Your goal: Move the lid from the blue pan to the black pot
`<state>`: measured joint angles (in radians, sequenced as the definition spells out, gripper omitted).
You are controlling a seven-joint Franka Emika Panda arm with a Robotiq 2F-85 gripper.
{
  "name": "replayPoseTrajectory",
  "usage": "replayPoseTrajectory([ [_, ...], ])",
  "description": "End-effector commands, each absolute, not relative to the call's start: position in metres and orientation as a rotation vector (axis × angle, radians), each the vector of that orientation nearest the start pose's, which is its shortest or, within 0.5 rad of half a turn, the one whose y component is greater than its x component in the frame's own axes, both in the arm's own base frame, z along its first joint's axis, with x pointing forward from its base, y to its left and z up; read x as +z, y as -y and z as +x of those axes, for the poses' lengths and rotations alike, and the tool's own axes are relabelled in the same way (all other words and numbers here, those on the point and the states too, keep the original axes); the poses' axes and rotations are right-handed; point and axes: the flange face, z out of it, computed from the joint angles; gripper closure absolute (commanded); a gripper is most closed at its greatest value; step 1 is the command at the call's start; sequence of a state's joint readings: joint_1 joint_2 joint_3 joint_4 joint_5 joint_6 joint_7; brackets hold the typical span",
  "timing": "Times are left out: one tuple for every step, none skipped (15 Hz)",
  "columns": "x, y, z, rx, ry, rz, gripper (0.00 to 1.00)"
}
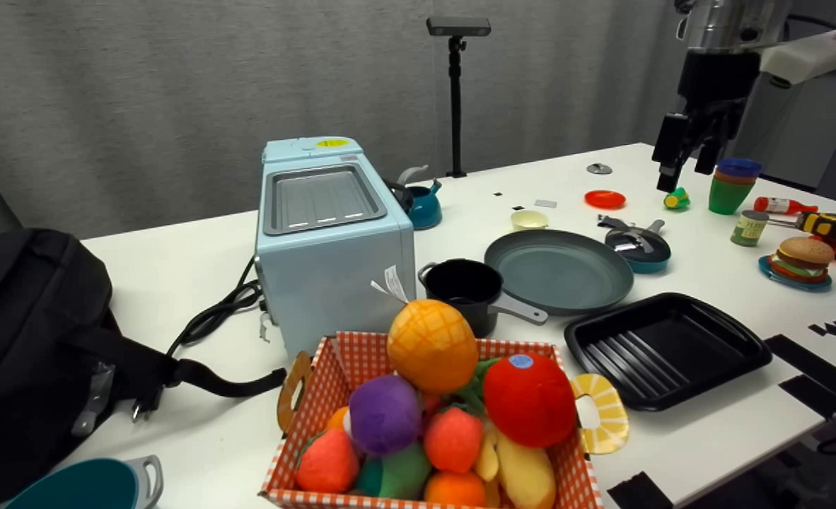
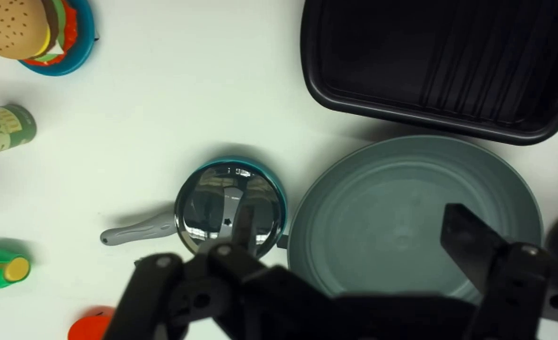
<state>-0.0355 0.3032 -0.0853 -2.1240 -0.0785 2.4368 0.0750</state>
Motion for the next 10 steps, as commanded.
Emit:
replayPoseTrajectory([
  [0.245,0.082,0.592,-0.012,-0.211,-3.265,0.0],
  [0.238,0.086,0.597,-0.016,-0.204,-3.271,0.0],
  [0.232,0.089,0.601,-0.022,-0.199,-3.277,0.0],
  [0.227,0.093,0.606,-0.034,-0.203,-3.277,0.0],
  [0.221,0.096,0.61,-0.043,-0.212,-3.276,0.0],
  [0.215,0.099,0.615,-0.051,-0.221,-3.272,0.0],
  [0.21,0.103,0.619,-0.055,-0.229,-3.27,0.0],
  [0.205,0.106,0.624,-0.056,-0.234,-3.269,0.0],
  [0.2,0.109,0.627,-0.05,-0.244,-3.269,0.0],
  [0.196,0.112,0.631,-0.047,-0.253,-3.268,0.0],
])
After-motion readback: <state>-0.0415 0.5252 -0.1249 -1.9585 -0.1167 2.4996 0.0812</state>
